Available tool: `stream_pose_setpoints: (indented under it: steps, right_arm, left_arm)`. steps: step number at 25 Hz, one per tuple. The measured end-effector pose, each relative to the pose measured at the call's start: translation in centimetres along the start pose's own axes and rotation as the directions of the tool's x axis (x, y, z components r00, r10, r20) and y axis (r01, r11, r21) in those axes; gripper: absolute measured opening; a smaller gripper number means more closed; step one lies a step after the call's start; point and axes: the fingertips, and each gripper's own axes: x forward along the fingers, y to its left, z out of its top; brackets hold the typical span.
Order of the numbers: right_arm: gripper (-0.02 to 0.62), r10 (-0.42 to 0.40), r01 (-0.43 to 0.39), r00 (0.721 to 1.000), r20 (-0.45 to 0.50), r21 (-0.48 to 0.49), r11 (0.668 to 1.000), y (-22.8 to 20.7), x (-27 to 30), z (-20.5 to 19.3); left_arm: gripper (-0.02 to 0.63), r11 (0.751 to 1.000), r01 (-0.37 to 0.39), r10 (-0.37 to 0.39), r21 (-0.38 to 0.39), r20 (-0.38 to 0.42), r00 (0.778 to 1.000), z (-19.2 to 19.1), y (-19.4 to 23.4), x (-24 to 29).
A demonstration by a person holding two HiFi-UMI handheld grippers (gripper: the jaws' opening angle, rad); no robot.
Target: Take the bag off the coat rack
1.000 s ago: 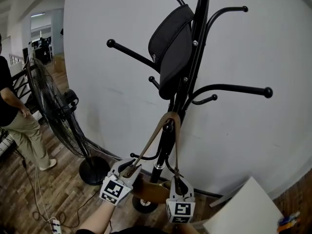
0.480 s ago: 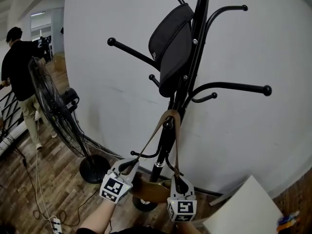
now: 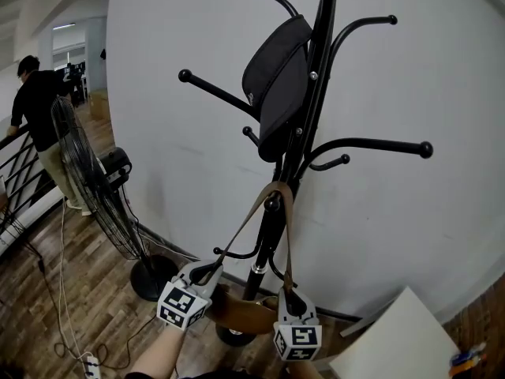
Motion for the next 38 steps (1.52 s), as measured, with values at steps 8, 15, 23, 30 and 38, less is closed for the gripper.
stream_pose_setpoints:
  steps: [8,15,23,30,38]
  right_arm:
    - [0.025,-0.013,0.013,1.0,-0.005,0.012,1.0,0.0,-0.5,0.1]
    - [0.025,-0.031,0.031,1.0,0.002,0.014,0.999,0.0,-1.2,1.0]
    - [0.025,-0.052,0.051,0.998,0.021,0.011,0.999,0.2,-2.2,2.1]
    - [0.025,-0.064,0.064,0.997,0.036,0.018,0.998,0.5,-3.2,2.9]
    - [0.025,-0.075,0.073,0.996,0.042,0.031,0.997,0.8,-4.2,3.3]
  left_arm:
    - [0.011,0.998,0.0,-0.001,-0.061,-0.008,1.0,0.6,-0.3,-0.8]
    - [0.012,0.997,0.01,-0.01,-0.081,0.0,1.0,1.1,-0.5,-1.6]
    - [0.012,0.996,0.027,-0.026,-0.084,0.018,1.0,2.1,-0.8,-2.5]
    - [0.012,0.997,0.039,-0.038,-0.068,0.019,0.999,2.9,-1.2,-3.3]
    - [0.013,0.997,0.046,-0.045,-0.065,0.02,0.999,3.4,-1.5,-4.1]
